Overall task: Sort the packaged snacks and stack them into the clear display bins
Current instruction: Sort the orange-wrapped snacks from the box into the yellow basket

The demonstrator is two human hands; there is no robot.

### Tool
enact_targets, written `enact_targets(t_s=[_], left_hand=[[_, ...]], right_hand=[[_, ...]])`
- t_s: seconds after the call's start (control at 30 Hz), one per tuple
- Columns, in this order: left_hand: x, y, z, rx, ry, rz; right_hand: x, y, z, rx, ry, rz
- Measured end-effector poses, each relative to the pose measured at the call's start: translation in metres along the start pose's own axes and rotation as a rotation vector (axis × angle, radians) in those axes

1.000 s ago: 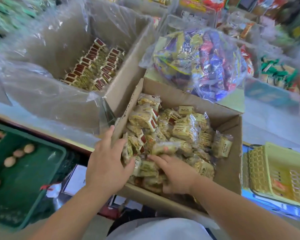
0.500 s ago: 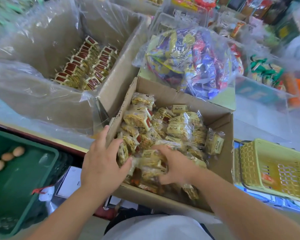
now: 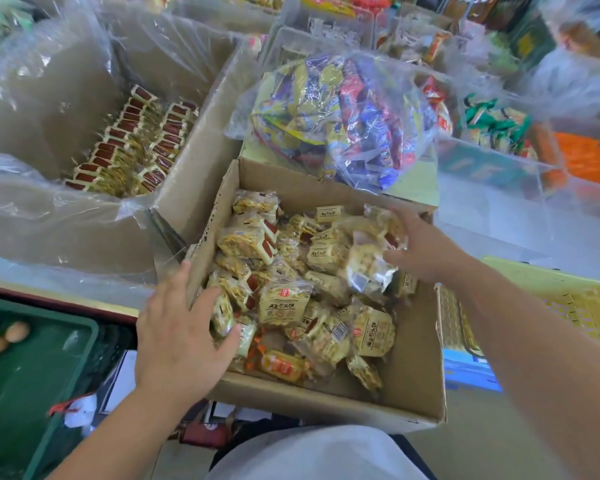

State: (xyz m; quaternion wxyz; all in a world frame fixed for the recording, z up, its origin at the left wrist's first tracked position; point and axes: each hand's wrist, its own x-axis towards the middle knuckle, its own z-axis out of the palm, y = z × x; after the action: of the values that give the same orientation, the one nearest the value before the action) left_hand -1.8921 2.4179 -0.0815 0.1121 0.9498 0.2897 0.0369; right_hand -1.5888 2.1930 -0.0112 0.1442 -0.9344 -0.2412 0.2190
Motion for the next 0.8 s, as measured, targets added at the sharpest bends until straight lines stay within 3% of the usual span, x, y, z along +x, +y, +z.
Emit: enact_targets(t_s=[0.1, 0.17, 0.27, 0.3, 0.33, 0.43, 0.5, 0.7, 0.8], left_hand=[[0.003, 0.005, -0.003, 0.042, 0.002, 0.155], [0.008, 0.009, -0.003, 0.038, -0.041, 0.253], [0.016, 0.01, -0.003, 0.002, -0.128, 0.304], [0.018, 0.009, -0.004, -0.018, -0.171, 0.299], [0.019, 0.009, -0.005, -0.03, -0.224, 0.296], [0.026, 0.006, -0.003, 0.003, -0.35, 0.292], [0.034, 0.005, -0.001, 0.102, -0.399, 0.318], [0.047, 0.012, -0.004, 0.189, -0.527, 0.279], [0.045, 0.01, -0.008, 0.141, -0.524, 0.265]], right_hand=[[0.003, -0.005, 0.025, -0.202, 0.055, 0.107], [-0.011, -0.014, 0.037, -0.242, 0.209, 0.08], [-0.048, -0.033, 0.061, -0.181, 0.496, -0.237], [-0.06, -0.038, 0.072, -0.142, 0.483, -0.352], [-0.068, -0.043, 0.082, -0.084, 0.329, -0.428], [-0.078, -0.057, 0.116, -0.025, -0.488, -0.38], [-0.073, -0.065, 0.143, -0.105, -0.75, -0.348], [-0.048, -0.084, 0.197, -0.192, -0.773, -0.196], [-0.044, -0.088, 0.209, -0.354, -0.774, -0.247]])
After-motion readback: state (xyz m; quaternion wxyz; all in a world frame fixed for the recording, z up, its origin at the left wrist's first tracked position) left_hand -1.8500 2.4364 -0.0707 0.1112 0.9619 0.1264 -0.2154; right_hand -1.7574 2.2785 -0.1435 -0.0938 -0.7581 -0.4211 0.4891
